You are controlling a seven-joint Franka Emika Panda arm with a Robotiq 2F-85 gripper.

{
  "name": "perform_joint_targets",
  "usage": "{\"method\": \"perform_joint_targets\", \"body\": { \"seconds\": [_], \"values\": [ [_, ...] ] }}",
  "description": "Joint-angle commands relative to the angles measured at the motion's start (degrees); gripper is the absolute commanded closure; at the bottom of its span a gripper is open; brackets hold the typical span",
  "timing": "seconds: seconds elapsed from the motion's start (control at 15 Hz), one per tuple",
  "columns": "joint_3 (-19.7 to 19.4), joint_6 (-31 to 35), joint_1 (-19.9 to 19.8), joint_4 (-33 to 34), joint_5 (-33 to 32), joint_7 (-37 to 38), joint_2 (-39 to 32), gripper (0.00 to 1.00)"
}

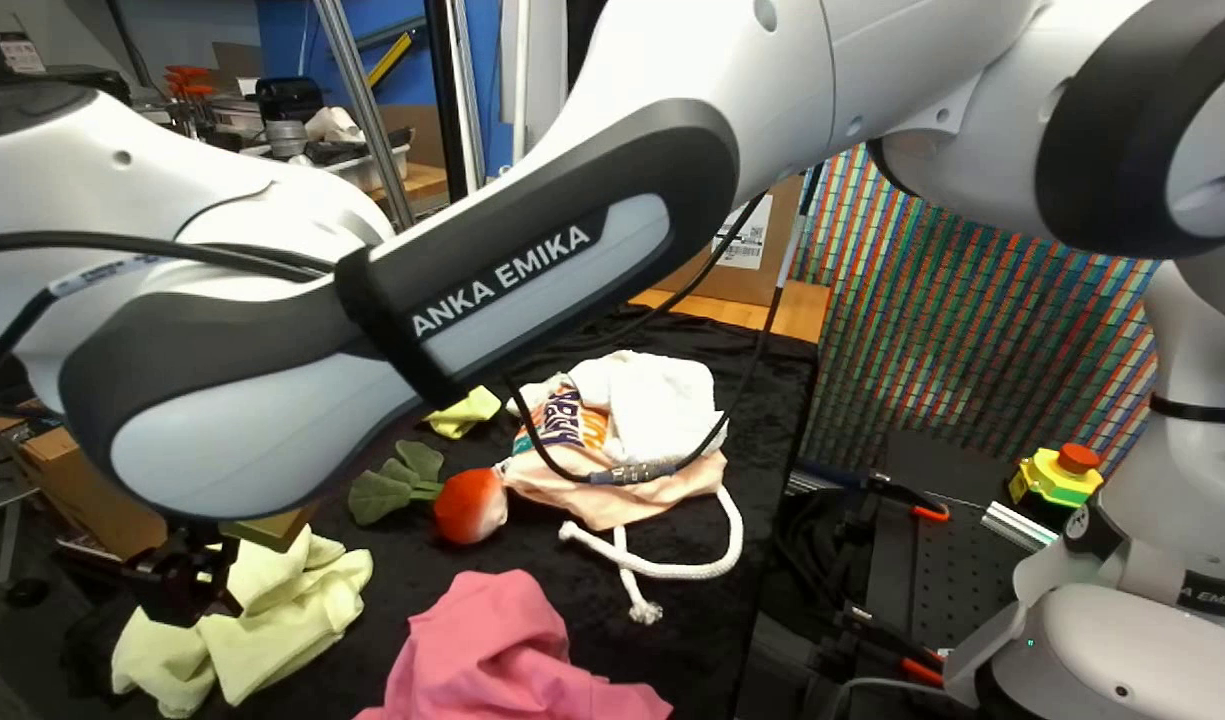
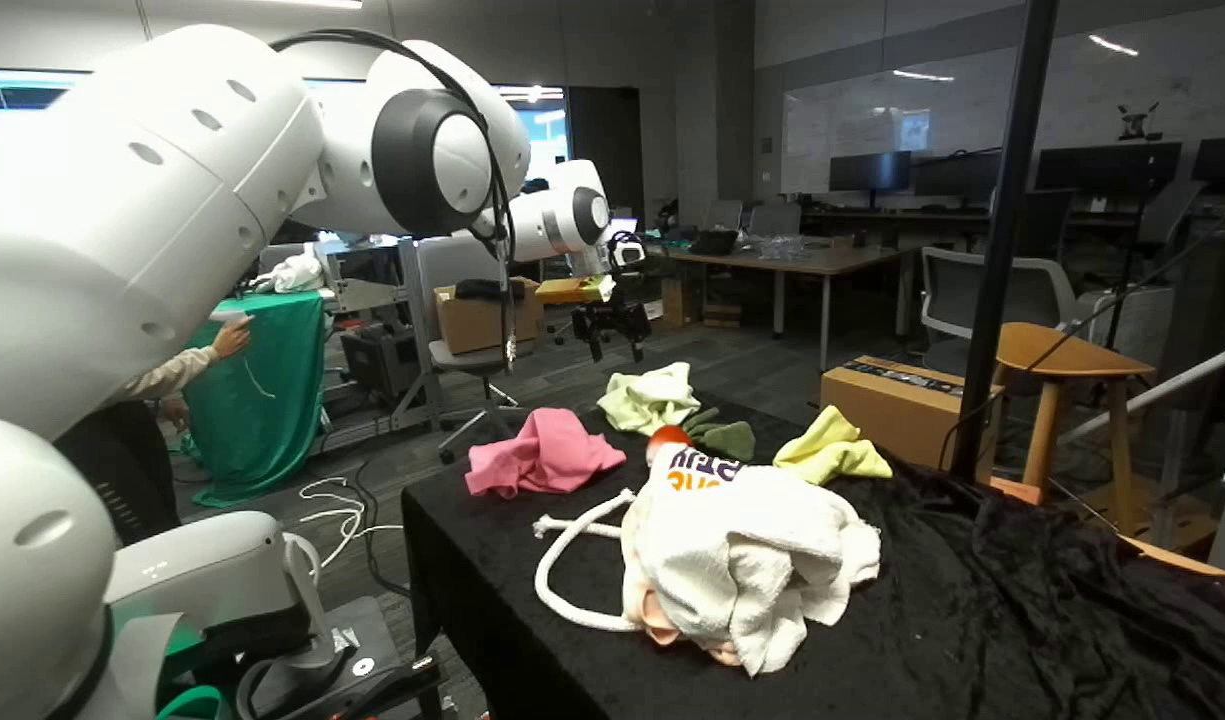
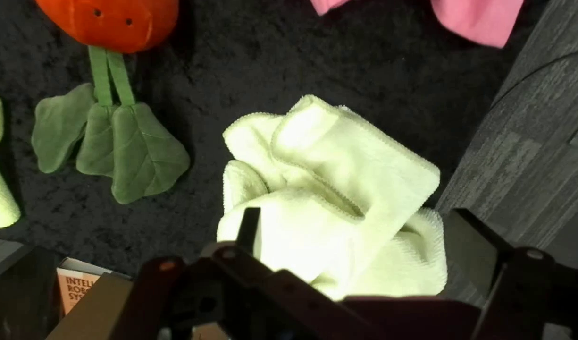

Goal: Put the objects on the table on top of each other

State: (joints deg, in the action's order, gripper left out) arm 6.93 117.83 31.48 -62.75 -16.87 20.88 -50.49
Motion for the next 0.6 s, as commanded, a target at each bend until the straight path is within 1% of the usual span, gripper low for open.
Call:
{"method": "perform_joint_targets", "body": {
  "seconds": [0.0, 0.27, 0.53],
  "values": [
    [-4.21, 1.20, 2.32, 8.90, 0.64, 6.88, -6.17, 0.00],
    [-7.72, -0.26, 3.63, 14.30, 0.53, 11.93, -11.17, 0.00],
    [-9.23, -1.68, 4.59, 18.85, 1.05, 15.12, -15.19, 0.00]
  ]
}}
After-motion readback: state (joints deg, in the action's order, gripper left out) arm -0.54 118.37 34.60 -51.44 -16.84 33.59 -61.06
